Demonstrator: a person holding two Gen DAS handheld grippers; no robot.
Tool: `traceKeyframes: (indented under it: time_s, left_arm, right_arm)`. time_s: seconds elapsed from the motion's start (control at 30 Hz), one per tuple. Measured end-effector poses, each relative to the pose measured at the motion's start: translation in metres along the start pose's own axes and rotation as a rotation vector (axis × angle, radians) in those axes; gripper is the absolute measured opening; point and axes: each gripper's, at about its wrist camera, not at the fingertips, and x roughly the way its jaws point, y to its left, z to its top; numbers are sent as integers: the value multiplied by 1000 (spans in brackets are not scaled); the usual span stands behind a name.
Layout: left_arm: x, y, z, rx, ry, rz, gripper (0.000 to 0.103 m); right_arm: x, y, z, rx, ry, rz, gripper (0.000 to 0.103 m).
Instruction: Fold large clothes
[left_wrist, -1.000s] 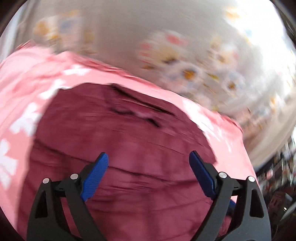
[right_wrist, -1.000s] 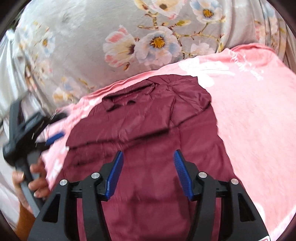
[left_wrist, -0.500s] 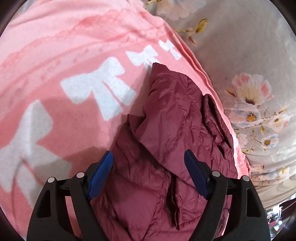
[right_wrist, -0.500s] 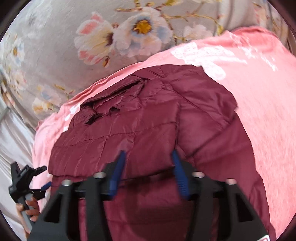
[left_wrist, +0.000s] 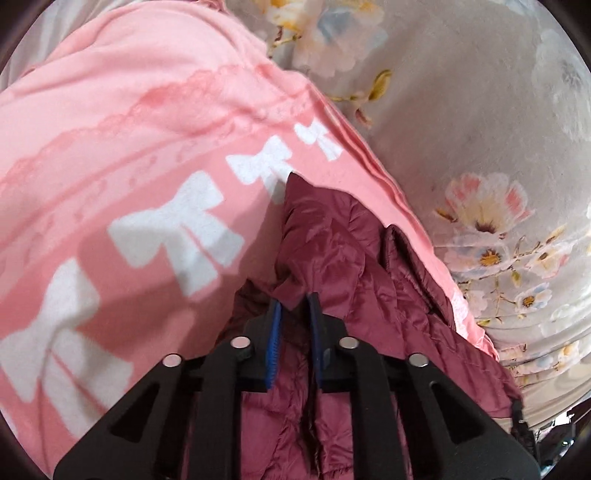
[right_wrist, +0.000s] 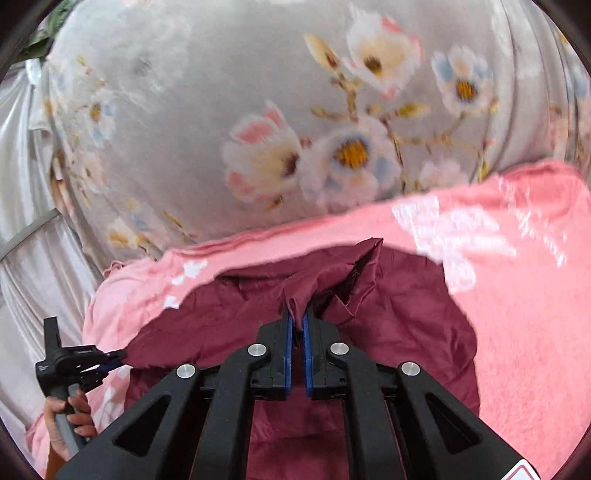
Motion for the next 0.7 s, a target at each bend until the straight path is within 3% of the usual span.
traceKeyframes:
  time_s: [0.03,0.07,0.2,0.27,0.4,0.5,0.57,0.7]
  left_arm:
    - [1,0,-2,2,9,4,27]
    - [3,-1,-6,16,21,6,29]
    - [14,-6,-14,59,43,39,30]
    - [20,-5,-18,37,67,21,39]
    - [26,-7,-21,35,60,45,40]
    - [30,-6,-12,55,7,134,29]
    - [33,1,-8,47,-3,181,11]
    - [35,6,-16,84,2,233,5]
  right_arm:
    - [3,-1,-2,2,4,2,5]
    - [4,0,-2,-4,6,2,5]
    - [5,5,-2,-33,7,0,5]
    - [2,7,2,-40,4,0,5]
    - [-8,10,8,-46,-16,24,5]
    - [-7,4,-2,-50,6,9,5]
    - [6,-8,-17,-33,65,-31,5]
    - [37,-39,-56,38,209,-108,5]
